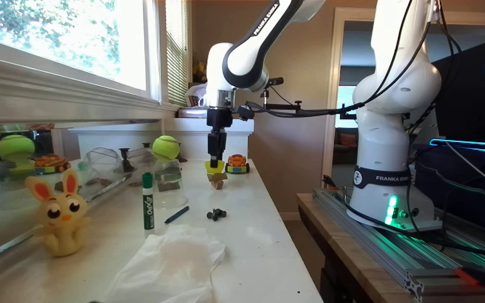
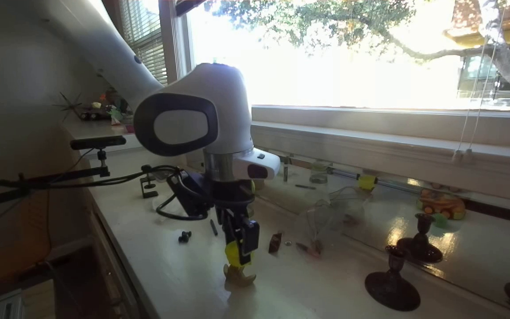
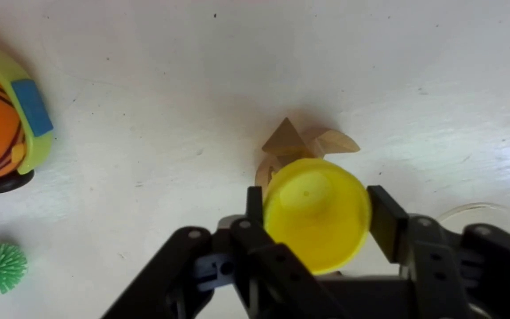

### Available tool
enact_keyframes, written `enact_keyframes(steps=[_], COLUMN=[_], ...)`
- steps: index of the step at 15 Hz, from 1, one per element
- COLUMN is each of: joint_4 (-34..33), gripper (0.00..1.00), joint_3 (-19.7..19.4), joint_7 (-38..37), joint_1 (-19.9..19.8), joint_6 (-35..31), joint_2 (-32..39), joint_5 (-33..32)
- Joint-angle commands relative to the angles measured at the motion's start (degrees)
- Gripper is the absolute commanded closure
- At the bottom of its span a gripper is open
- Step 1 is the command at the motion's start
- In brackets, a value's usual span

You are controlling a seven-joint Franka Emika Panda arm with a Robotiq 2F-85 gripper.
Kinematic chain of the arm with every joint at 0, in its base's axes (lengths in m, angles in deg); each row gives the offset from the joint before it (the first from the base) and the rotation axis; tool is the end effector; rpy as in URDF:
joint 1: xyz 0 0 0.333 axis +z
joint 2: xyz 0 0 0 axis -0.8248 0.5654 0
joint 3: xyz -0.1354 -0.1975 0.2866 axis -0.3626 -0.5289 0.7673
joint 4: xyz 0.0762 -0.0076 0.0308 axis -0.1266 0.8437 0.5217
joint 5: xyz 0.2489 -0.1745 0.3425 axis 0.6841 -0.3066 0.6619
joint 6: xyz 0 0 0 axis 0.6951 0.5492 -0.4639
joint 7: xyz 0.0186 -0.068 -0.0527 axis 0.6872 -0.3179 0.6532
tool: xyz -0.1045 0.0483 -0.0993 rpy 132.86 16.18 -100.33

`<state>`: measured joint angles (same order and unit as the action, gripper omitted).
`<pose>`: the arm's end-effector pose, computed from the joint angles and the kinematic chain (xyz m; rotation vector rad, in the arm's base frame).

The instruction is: Put the yellow bowl on the counter, then place the green toy in it

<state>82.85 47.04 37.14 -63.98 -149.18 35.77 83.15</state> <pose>0.4699 -0.1322 0.2520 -3.1257 0.2728 -0.1270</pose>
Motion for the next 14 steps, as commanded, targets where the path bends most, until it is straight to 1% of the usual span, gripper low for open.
enact_keyframes(steps=[1,4,8,11,14], joint_4=[-0.38,-0.11,0.05,-0.07,0.48], gripper=[0.65,0.65,0.65,0.65,0.65], joint_3=[0.51,1.85,4.15,5.2,5.24], joint_7=[0.98,1.97,3.47,4.65,5.46], joint_1=[1.24,2.96,6.08,7.63,7.76], joint_6=[1.17,1.62,1.5,0.83,-0.53], joint_2=[-1.76,-3.42,-3.81,-2.38,-0.5], joint_5=[-0.43,0.1,0.54,0.08,-0.71])
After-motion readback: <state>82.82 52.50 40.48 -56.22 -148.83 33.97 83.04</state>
